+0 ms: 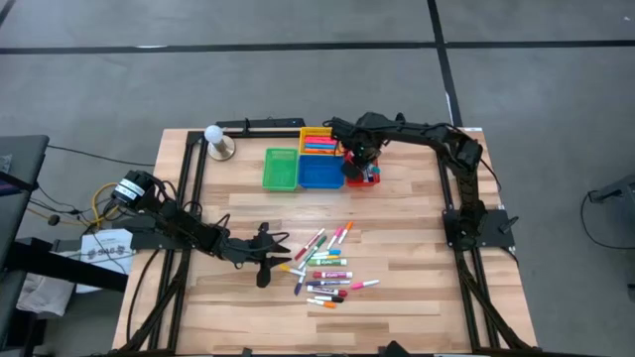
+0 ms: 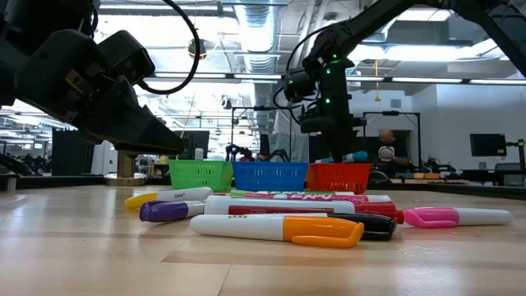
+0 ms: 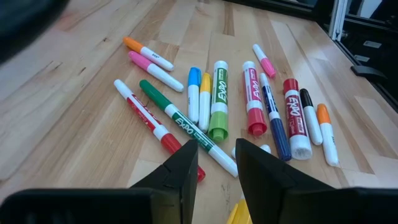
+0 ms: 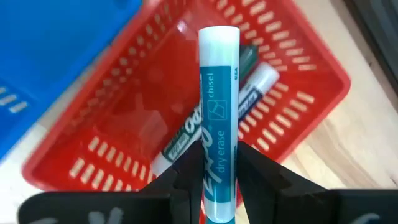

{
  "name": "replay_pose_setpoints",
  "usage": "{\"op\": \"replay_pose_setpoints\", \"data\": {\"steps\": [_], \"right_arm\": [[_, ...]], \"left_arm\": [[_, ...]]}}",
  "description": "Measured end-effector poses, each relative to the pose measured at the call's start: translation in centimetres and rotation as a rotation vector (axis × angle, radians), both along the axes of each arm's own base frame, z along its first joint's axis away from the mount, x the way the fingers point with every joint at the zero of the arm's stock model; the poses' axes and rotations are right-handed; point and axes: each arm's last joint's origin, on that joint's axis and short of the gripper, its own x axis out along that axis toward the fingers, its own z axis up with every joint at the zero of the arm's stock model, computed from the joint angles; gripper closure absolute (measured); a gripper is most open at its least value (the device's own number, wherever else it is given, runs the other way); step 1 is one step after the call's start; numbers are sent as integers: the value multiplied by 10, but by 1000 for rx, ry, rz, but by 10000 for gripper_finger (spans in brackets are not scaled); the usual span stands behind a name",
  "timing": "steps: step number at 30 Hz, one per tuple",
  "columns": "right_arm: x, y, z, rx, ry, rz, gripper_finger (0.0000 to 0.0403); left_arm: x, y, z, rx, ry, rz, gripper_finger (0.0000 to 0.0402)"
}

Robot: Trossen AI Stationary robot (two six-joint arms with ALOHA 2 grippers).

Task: Pick & Place Markers
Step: Put the large light blue marker pen into the red bin, then put the large light green marker pen into the red bin

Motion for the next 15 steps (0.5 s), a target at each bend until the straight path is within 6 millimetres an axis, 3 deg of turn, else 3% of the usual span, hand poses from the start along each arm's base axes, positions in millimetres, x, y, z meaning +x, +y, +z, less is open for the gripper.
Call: {"op": "replay_pose_setpoints", "data": {"steps": [8, 15], "right_arm": [[3, -2, 1, -19, -36, -2, 319], [3, -2, 1, -19, -34, 4, 258]], "left_arm": [[0, 0, 0, 3, 0, -1, 294], [0, 0, 0, 4, 0, -1, 294]]}}
